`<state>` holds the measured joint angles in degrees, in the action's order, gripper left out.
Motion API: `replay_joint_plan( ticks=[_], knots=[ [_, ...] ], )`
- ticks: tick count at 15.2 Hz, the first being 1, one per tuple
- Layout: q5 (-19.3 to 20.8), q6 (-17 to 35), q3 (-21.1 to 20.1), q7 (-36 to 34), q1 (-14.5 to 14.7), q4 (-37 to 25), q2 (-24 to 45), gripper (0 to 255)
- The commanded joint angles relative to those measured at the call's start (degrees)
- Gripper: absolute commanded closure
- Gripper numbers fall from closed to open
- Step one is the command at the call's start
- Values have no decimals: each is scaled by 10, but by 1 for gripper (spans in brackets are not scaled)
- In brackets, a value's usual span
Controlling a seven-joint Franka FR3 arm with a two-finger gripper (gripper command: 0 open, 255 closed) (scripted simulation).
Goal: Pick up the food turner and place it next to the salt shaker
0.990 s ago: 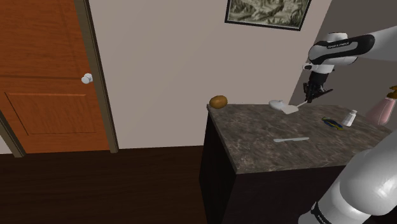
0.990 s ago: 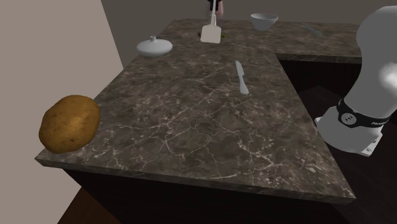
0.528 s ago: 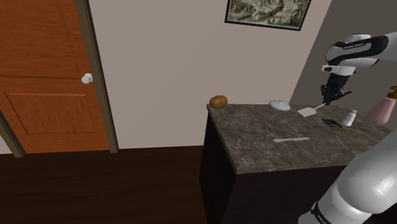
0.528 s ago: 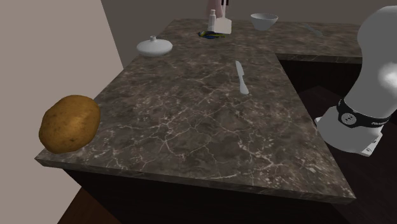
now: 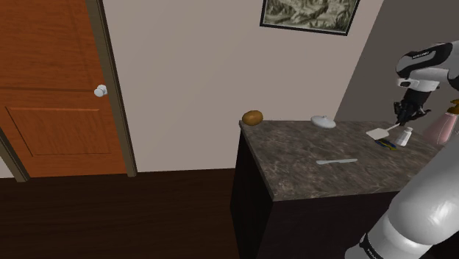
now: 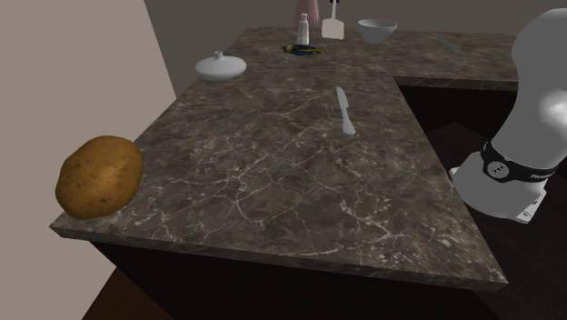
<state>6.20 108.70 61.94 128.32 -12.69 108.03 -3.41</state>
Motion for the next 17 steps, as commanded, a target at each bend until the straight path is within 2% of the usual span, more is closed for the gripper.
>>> replay_joint_plan(
  ticks=[1, 3, 5, 10, 17],
  knots=[
    [-42, 0, 29, 57, -14, -23, 43, 255],
    [-90, -3, 46, 114, -42, -47, 90, 255],
    [-138, -11, 47, 169, -86, -75, 138, 255],
    [-233, -44, 14, 276, -224, -162, 240, 255],
    [-328, -112, -47, 369, -424, -332, 367, 255]
  ],
)
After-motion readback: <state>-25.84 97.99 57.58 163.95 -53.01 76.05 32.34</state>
